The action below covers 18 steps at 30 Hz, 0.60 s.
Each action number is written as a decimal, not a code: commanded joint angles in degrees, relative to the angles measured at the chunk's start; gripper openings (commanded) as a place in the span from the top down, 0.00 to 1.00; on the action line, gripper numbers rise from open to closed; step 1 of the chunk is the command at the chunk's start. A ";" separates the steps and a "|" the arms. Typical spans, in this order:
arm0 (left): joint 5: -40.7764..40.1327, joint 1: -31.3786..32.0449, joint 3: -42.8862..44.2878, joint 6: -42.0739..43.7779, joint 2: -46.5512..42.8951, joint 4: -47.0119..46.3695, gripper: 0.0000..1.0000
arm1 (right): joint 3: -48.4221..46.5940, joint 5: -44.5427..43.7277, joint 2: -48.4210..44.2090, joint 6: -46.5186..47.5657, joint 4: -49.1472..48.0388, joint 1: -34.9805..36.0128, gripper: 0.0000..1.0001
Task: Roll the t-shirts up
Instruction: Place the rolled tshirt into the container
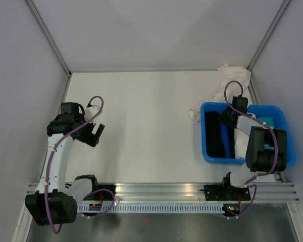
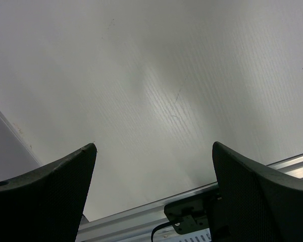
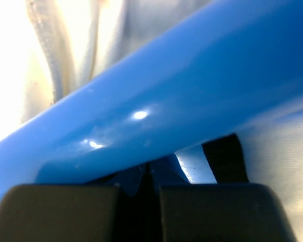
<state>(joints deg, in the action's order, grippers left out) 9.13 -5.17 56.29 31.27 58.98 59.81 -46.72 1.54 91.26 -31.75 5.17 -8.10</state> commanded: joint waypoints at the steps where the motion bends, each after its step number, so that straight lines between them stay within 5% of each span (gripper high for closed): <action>1: -0.78 -0.28 1.80 -1.91 -0.36 0.30 0.00 | -0.39 3.03 1.02 4.23 -3.59 0.98 0.99; 10: 2.30 -0.37 -0.13 -1.91 -0.45 -0.39 0.00 | -6.18 -11.90 -10.66 8.63 13.09 1.59 0.98; 18: 4.32 -0.28 -0.31 -0.16 -0.27 -2.51 0.00 | -3.03 -7.08 -20.68 9.16 29.17 1.59 0.94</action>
<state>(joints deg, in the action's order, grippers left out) 10.83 -5.17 55.66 30.92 58.98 59.46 -51.46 -6.68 73.23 -23.51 25.10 -6.55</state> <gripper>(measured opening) 0.994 0.047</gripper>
